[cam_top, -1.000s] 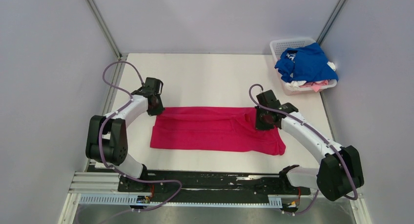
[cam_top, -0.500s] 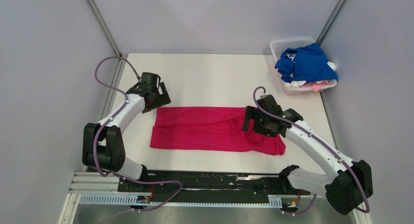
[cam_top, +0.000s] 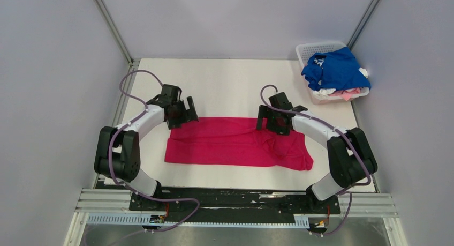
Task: Fold and stack the t-shirts
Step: Fold the other side of the tshirt into a rectangle, then rotate the tshirt 85 degrees
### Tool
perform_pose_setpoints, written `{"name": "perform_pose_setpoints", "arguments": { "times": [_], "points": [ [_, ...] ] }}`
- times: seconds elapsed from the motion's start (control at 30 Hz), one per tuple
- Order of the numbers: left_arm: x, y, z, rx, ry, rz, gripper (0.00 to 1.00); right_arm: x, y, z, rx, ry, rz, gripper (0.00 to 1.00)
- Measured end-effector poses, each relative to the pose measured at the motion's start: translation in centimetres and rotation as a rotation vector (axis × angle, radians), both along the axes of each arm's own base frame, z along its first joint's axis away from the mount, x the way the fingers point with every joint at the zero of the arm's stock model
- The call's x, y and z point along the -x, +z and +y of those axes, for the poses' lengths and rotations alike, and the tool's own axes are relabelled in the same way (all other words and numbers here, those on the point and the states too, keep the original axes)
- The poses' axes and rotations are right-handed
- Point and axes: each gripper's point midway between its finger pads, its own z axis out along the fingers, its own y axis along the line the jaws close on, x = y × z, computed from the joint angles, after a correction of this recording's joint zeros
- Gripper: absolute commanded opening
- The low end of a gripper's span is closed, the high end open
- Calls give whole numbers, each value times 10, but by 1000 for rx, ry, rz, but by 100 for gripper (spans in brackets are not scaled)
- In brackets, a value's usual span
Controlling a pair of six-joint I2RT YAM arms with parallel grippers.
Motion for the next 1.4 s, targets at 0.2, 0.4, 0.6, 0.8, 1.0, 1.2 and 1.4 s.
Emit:
{"name": "perform_pose_setpoints", "arguments": {
  "times": [0.2,0.4,0.6,0.8,1.0,1.2,1.4],
  "points": [
    [17,-17,9,-45,8,60,100,12,-3,32,-64,132,25,100],
    [17,-16,19,-98,17,65,100,44,3,73,-168,281,81,100],
    [4,-2,20,-110,20,21,100,56,23,86,-240,333,66,100],
    [-4,10,12,-77,2,-2,100,47,33,75,-228,180,47,100],
    [-13,20,2,-34,-23,-23,100,54,21,43,-160,12,85,100],
    [-10,6,-9,-3,-55,18,100,74,19,24,-170,-53,92,100],
    [-7,-10,-18,12,-82,61,100,86,-11,-14,-191,-239,176,100]
  ]
}}
